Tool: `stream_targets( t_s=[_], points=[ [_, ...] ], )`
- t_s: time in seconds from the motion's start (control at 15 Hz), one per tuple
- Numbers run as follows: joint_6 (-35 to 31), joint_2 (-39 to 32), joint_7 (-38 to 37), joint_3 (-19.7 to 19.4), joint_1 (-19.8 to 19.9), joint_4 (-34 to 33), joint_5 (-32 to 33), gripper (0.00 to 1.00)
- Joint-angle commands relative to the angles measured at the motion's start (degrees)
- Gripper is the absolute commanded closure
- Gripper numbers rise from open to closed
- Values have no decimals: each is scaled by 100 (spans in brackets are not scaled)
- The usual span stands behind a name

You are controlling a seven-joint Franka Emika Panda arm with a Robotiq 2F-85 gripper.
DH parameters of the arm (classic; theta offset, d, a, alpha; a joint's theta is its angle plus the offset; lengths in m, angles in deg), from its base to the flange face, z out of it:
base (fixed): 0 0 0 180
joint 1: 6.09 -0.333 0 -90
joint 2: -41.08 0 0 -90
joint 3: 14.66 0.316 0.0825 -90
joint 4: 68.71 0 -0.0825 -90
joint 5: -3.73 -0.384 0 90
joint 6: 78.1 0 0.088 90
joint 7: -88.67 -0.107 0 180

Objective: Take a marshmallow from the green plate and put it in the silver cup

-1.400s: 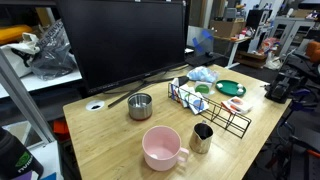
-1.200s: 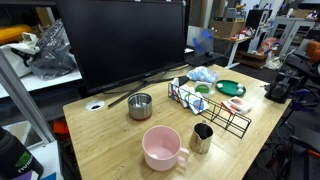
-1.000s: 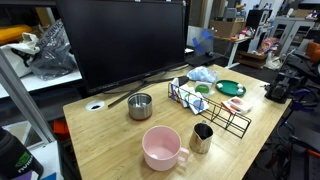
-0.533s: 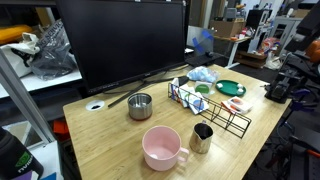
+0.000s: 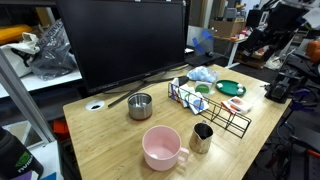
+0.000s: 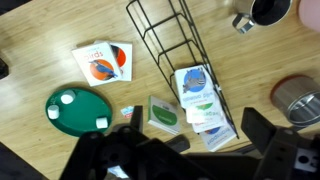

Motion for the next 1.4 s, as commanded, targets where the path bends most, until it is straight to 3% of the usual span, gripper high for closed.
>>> stream_targets(
  t_s=[0.0, 0.2, 0.73, 1.33],
  points=[
    [-79, -210, -255, 62, 157, -73, 160, 0],
    [-146, -597, -592, 121, 326, -271, 346, 0],
    [-145, -573, -637, 147, 323, -292, 348, 0],
    [-1025, -2281, -904, -485, 422, -771, 69, 0]
  ],
)
